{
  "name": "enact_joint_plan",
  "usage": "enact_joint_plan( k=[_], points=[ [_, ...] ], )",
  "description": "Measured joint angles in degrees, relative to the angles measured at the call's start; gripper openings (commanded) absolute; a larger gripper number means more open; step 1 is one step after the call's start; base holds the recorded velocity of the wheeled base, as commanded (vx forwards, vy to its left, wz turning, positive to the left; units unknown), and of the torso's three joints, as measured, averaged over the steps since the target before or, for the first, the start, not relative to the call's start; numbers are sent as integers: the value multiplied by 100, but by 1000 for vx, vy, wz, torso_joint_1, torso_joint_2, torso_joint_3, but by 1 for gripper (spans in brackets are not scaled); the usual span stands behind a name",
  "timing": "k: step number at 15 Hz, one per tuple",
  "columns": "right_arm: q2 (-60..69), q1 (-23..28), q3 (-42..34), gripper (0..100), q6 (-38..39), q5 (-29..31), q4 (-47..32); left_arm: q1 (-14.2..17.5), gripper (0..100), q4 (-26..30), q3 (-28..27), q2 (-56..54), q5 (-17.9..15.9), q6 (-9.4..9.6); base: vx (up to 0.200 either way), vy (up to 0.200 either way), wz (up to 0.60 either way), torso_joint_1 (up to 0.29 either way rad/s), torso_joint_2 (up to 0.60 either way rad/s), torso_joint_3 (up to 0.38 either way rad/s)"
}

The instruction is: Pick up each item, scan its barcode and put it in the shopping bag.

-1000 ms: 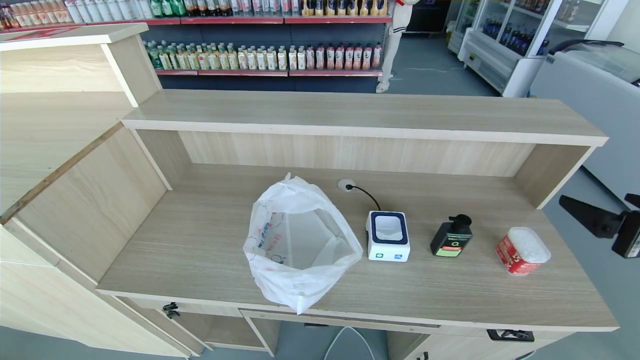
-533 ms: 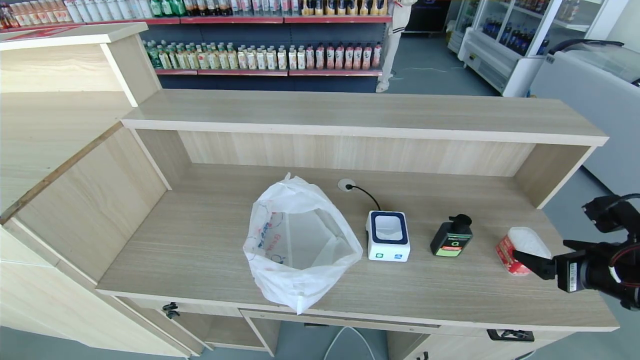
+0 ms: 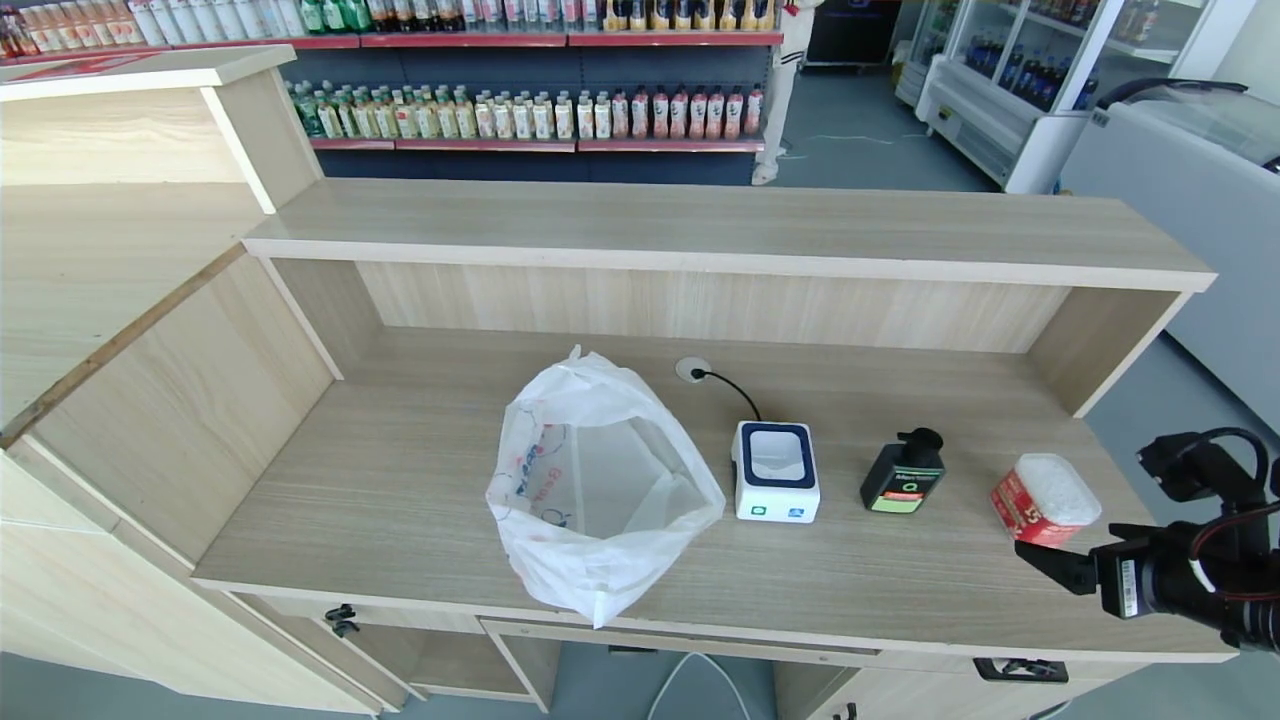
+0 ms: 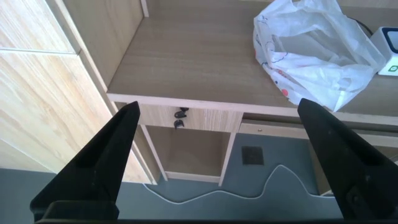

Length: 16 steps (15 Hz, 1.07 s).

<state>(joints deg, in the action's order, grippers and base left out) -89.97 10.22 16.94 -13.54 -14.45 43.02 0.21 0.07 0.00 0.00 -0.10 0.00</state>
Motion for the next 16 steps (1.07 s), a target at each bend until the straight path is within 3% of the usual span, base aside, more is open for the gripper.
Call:
enact_joint_plan(
  k=[6, 16],
  points=[
    [-1083, 34, 44, 100, -361, -594, 1341, 1, 100, 2, 0, 0, 0, 0, 0, 0, 0, 0, 0, 0],
    [-2009, 34, 739, 100, -517, -1108, 1429, 4, 100, 2, 0, 0, 2, 0, 0, 0, 0, 0, 0, 0]
  ],
)
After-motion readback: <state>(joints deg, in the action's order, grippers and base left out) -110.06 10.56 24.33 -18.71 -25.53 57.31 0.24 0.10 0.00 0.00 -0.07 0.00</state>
